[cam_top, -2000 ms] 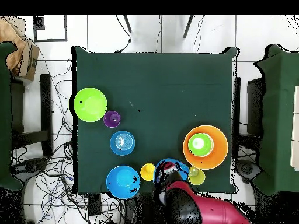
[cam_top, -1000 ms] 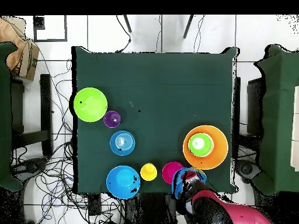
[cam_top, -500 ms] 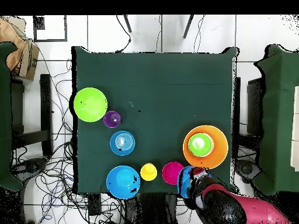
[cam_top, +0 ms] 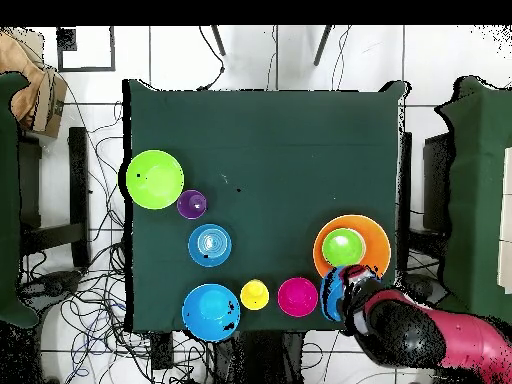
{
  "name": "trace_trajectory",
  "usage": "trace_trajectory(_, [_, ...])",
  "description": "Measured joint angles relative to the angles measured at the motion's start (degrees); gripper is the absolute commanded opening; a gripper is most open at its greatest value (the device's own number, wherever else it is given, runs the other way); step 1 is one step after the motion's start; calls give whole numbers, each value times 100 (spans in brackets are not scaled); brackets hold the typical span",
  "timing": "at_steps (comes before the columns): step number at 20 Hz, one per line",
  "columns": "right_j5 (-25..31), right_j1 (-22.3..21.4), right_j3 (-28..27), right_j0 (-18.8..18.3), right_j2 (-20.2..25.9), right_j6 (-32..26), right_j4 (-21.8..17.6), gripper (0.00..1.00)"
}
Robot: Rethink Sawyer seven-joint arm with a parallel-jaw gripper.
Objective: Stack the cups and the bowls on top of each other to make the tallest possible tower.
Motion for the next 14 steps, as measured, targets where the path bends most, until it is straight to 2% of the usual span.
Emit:
trace_trajectory(4, [80, 151, -314, 1, 124, 0, 0, 0])
trace_trajectory(14, [81, 387, -574, 153, 134, 0, -5, 0])
